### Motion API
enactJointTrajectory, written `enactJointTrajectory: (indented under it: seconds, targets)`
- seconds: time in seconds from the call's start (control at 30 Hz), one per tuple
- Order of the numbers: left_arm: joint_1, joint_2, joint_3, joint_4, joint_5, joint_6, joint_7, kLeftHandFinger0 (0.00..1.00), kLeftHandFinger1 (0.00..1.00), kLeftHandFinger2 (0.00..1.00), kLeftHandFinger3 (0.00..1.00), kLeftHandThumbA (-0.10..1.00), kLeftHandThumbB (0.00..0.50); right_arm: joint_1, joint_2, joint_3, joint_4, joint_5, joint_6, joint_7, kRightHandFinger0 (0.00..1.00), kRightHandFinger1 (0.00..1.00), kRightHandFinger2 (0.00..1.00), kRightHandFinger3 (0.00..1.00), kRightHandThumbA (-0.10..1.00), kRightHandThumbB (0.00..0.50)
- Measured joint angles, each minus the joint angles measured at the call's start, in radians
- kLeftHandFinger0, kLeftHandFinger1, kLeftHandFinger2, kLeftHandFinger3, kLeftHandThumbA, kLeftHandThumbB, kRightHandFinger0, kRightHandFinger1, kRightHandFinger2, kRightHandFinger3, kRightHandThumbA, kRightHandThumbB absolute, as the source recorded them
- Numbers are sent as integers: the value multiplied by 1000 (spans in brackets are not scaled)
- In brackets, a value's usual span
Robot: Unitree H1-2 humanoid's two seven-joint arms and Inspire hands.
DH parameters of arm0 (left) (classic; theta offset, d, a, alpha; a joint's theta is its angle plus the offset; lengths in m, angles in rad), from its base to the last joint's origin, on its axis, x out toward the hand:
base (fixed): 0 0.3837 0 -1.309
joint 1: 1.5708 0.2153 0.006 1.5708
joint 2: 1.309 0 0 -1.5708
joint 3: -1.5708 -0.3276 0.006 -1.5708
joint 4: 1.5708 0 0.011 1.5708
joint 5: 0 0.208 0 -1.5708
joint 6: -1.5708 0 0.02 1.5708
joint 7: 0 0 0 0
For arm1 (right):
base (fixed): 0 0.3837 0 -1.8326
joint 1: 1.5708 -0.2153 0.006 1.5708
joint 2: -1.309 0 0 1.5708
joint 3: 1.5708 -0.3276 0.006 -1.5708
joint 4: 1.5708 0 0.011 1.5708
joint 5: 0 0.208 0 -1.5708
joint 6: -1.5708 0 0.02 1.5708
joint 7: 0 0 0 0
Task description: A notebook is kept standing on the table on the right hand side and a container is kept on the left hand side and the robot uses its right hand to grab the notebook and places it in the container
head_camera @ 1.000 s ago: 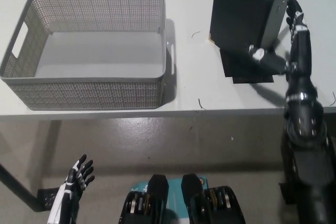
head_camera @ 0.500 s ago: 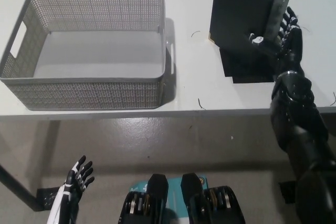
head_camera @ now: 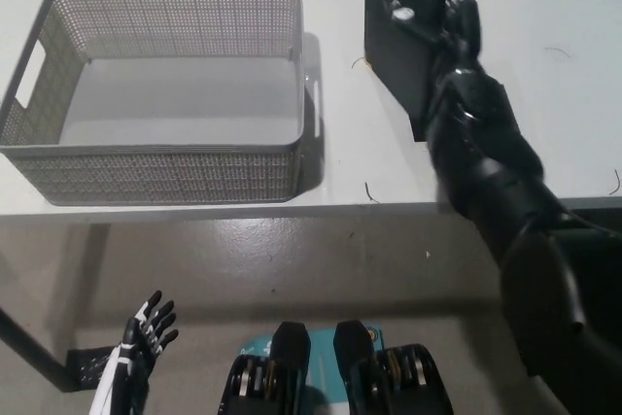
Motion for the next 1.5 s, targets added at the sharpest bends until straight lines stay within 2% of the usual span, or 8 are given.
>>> enactJointTrajectory:
  seconds: [0.07,0.3,0.33,0.5,0.73,1.33,1.43,1.5]
  targets:
    - [1,1,1,0,0,0,-2,1000,1000,1000,1000,1000,281,-6,9,6,1,0,0,-39,0,45,409,564,-100,86]
    - [0,1,1,0,-1,-1,-4,1000,1000,1000,1000,1000,286,-7,11,12,0,4,-11,-106,0,323,699,751,-100,67]
    - [0,1,0,0,-1,-1,-5,1000,1000,1000,1000,1000,284,-7,9,12,0,4,-11,-115,87,422,863,885,-100,94]
    - [1,1,1,0,-1,-1,-4,1000,1000,1000,1000,1000,282,-6,-3,8,-1,17,-11,-149,0,2,465,757,-100,133]
    - [5,1,1,2,-1,-2,-4,1000,1000,1000,1000,1000,277,20,-13,26,-17,25,-23,-170,0,122,603,585,-100,103]
    - [30,2,1,6,-6,-11,-4,1000,1000,1000,1000,1000,266,38,-53,12,-454,58,-53,-180,0,185,611,732,-100,111]
    - [34,4,0,6,-5,-11,-4,1000,1000,1000,1000,1000,261,44,-33,18,-507,58,-51,-184,0,167,576,692,-100,197]
    - [32,7,-2,6,-4,-11,-5,1000,1000,1000,1000,1000,257,45,-12,22,-530,59,-49,-184,0,143,591,726,-100,138]
